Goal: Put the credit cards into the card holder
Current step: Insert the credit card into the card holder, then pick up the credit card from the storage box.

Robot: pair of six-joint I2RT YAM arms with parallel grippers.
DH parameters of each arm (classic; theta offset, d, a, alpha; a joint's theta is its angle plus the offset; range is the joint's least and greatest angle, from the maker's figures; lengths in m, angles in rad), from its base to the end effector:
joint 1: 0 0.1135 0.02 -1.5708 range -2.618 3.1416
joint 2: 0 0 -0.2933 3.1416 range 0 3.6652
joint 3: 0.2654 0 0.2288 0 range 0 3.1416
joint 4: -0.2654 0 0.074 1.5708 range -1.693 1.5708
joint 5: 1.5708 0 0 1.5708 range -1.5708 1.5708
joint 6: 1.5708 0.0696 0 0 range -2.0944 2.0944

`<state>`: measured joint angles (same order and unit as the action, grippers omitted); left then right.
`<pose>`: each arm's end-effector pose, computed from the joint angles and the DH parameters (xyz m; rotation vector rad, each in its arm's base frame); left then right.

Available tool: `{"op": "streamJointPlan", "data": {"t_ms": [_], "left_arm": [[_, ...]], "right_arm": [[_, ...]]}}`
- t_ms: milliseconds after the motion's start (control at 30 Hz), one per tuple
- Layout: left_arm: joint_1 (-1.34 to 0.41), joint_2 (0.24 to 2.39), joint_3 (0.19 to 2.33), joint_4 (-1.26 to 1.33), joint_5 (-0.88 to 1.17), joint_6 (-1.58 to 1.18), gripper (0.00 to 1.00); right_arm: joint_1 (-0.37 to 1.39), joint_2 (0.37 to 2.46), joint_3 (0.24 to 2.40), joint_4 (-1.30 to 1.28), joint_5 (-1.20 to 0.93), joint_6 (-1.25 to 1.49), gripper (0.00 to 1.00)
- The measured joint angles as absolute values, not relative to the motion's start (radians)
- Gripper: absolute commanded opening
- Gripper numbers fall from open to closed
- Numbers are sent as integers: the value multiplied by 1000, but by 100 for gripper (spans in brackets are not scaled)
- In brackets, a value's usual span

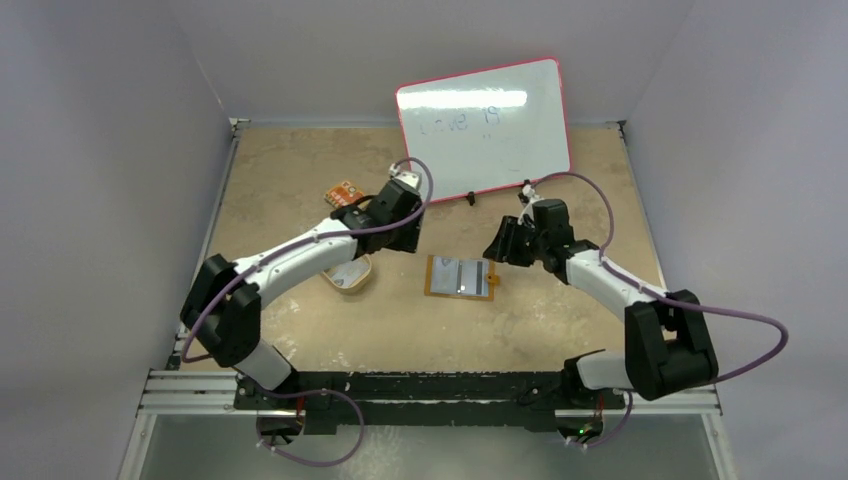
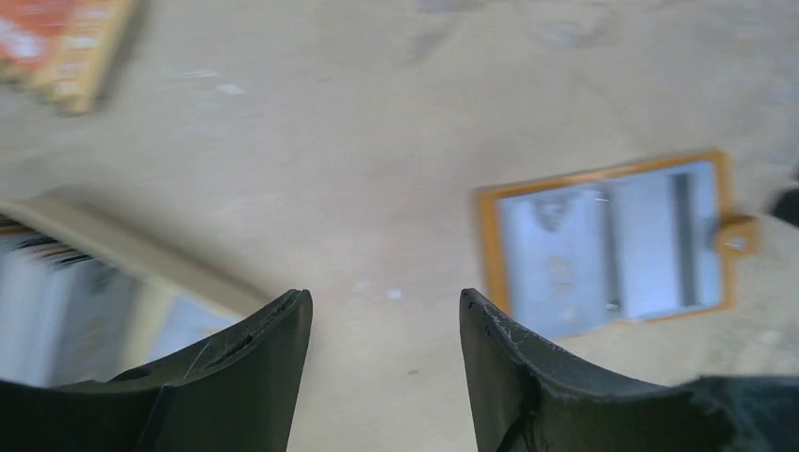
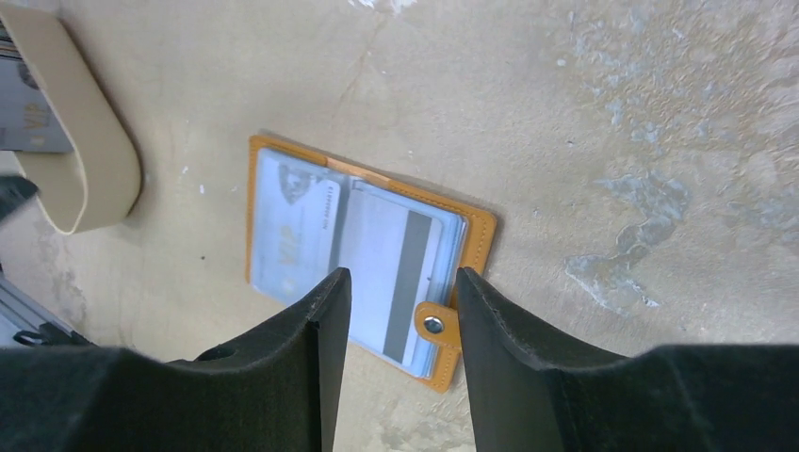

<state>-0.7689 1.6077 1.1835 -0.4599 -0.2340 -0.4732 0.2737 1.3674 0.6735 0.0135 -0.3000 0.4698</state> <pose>0.2603 -0.2294 0.2608 0.2579 2.4275 -0.2743 0.2622 0.0950 0.2173 0.0605 2.3193 0.7269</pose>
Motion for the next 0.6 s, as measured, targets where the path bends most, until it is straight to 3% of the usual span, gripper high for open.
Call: {"op": "streamJointPlan", "data": {"t_ms": [200,600], "left_arm": [[-657,1507,1179,-640,-440,-323,59],[-577,1580,1123,-760,-671,-216,63]], "right_arm": [[274,1296,694,-26,-296,459,48],[274,1248,727,-73,-279,458,48]]}}
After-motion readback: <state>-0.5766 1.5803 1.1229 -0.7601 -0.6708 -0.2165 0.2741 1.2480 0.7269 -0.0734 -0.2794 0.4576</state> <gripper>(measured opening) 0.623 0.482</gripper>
